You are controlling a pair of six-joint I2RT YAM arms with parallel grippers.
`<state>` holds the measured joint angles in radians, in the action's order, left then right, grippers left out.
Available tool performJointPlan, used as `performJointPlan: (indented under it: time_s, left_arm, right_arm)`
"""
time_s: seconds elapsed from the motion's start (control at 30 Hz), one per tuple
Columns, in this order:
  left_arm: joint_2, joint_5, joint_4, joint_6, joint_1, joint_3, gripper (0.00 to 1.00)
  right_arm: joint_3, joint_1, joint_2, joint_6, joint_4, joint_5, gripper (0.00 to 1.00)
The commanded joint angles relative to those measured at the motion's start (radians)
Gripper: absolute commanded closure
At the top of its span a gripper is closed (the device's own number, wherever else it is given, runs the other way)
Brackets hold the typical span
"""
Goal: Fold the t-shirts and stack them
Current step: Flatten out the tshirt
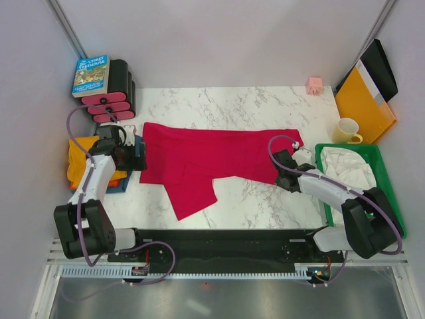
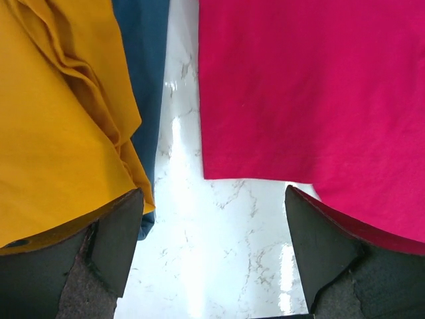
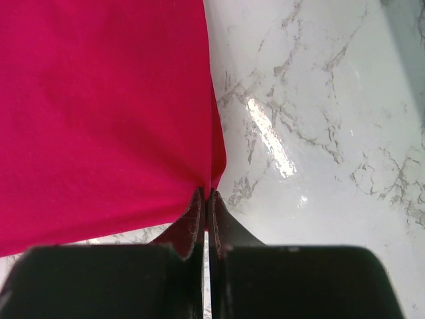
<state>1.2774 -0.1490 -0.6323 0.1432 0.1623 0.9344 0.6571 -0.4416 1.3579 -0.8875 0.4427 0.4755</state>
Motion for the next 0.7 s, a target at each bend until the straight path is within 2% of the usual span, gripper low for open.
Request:
performJointPlan:
  time_s: [0.0,0.1,0.33,0.57,0.67]
  left_arm:
    - [0.109,0.043,0.0,0.07,0.0,-0.011,0.07]
    - [0.181,0.04,0.02,0.062,-0.001,-0.002,0.1]
    - [0.272,0.005,0.086,0.038,0.0,-0.009,0.24]
    - [0.335,-0.015,0.114,0.019,0.0,-0.014,0.28]
    - [0.344,-0.04,0.108,0.027,0.0,-0.022,0.34]
  right_arm:
    - [0.015,-0.005,-0.022,0.016,0.039,0.038,1.0]
    - [0.015,-0.009,-0.016,0.016,0.034,0.037,1.0]
    - [0.012,-0.016,-0.017,0.022,0.034,0.043,1.0]
    - [0.013,-0.017,-0.013,0.03,0.034,0.048,1.0]
    - [0.018,-0.017,-0.006,0.032,0.034,0.052,1.0]
